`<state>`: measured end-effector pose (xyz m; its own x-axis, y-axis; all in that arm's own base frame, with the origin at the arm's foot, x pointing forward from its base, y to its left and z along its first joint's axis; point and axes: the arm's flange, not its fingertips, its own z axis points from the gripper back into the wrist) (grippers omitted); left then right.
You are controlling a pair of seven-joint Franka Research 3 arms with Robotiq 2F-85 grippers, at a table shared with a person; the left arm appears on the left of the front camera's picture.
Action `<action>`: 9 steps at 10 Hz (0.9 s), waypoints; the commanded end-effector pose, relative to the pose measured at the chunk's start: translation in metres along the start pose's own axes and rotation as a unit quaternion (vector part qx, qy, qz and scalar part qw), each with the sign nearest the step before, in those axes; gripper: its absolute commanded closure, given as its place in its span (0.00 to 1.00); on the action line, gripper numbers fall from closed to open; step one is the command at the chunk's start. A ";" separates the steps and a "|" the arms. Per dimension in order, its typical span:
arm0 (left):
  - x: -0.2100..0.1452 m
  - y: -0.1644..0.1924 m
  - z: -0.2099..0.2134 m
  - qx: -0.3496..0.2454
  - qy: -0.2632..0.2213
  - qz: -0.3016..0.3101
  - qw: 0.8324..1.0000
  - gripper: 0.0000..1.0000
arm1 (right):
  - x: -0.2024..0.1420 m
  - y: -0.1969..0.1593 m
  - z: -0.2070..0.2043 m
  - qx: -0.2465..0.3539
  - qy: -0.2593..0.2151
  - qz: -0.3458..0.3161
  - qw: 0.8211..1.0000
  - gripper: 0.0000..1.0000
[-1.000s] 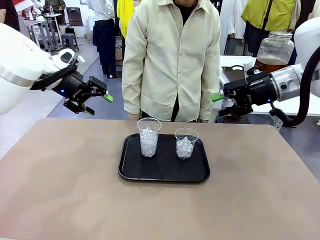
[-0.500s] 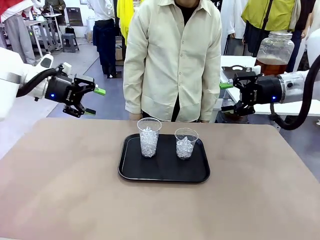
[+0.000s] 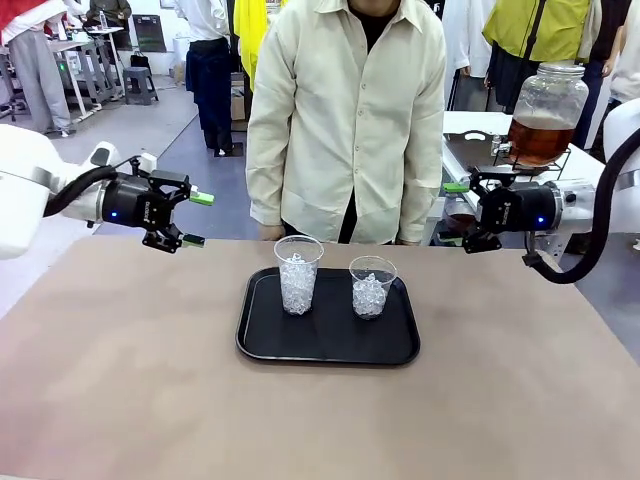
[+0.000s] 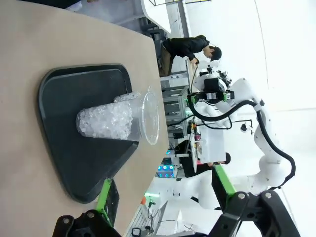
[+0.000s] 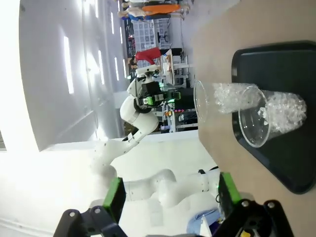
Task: Pour the drink into the iced cup.
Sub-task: Pick up the iced cup indicated by the human and present it to them.
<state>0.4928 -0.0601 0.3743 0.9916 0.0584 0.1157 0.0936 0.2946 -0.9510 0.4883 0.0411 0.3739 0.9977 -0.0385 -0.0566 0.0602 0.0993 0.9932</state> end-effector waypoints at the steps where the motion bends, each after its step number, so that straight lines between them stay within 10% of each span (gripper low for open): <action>1: 0.014 0.000 0.002 -0.019 0.005 0.000 1.000 0.00 | 0.014 -0.001 0.004 0.024 0.016 0.008 1.000 0.00; 9: 0.012 0.003 -0.001 -0.014 0.009 0.003 1.000 0.00 | 0.014 -0.007 0.001 0.010 0.013 -0.004 1.000 0.00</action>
<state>0.5055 -0.0599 0.3728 0.9938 0.0434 0.1027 0.0880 0.2602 -0.9615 0.5030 0.0385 0.3650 0.9976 -0.0118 -0.0678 0.0686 0.0819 0.9943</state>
